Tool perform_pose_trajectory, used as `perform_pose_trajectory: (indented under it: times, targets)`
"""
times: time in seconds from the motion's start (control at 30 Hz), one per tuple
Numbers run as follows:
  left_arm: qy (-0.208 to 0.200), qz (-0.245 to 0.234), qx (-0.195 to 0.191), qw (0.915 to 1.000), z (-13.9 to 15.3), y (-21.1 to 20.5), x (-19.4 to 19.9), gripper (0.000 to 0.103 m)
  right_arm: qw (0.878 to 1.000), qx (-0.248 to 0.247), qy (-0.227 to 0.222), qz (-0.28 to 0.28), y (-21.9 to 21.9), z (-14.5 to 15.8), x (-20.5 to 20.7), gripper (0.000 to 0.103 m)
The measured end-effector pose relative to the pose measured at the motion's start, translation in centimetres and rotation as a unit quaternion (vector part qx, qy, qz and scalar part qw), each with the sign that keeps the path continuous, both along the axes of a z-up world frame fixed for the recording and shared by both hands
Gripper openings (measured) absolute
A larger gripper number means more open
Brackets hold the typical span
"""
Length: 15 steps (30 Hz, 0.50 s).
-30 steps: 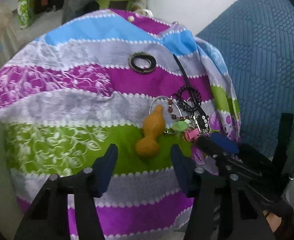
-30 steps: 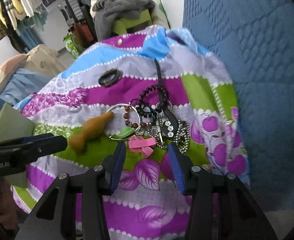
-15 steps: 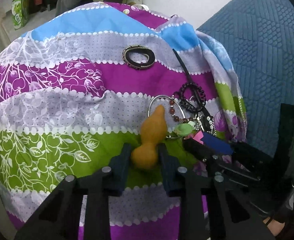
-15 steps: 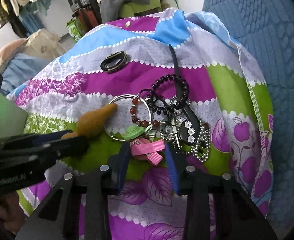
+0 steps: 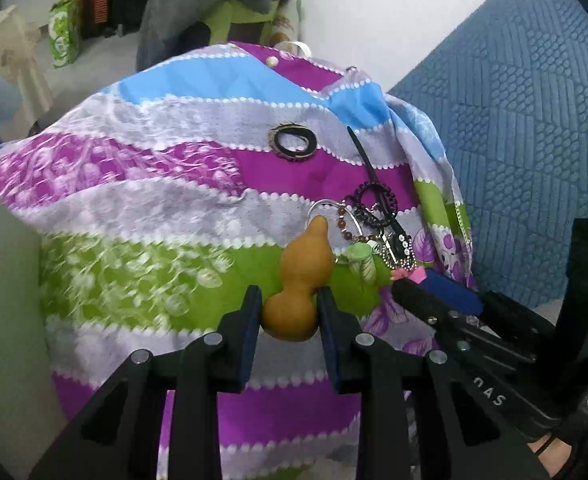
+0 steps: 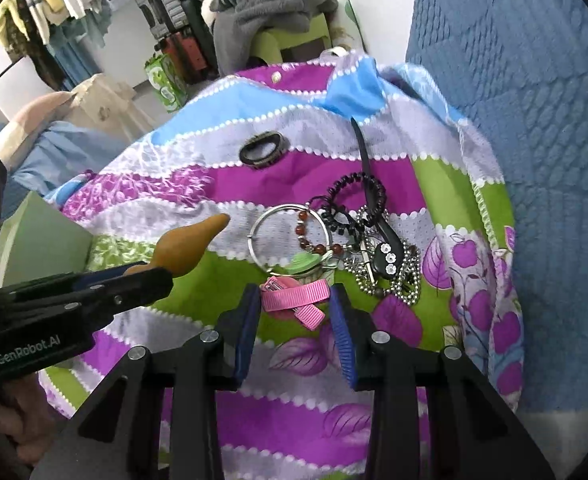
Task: Organize jewelry
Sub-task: 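Carry the gourd with the left gripper into the white box while the right drops the pink bow there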
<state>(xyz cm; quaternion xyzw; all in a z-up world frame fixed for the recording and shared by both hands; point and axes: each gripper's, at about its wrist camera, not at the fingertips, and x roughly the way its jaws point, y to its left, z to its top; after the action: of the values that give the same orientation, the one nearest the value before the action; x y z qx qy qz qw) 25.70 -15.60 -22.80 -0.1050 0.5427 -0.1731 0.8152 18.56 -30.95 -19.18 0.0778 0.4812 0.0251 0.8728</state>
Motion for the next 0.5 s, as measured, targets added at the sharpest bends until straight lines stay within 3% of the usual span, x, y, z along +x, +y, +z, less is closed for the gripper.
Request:
perform_pose_trajectory:
  times: [0.5]
  targets:
    - [-0.045,0.024,-0.007,0.9987,7.2,5.7,-7.7,0.028,0.999,0.003,-0.034,-0.006,4.7,4.5,-6.6,0.032]
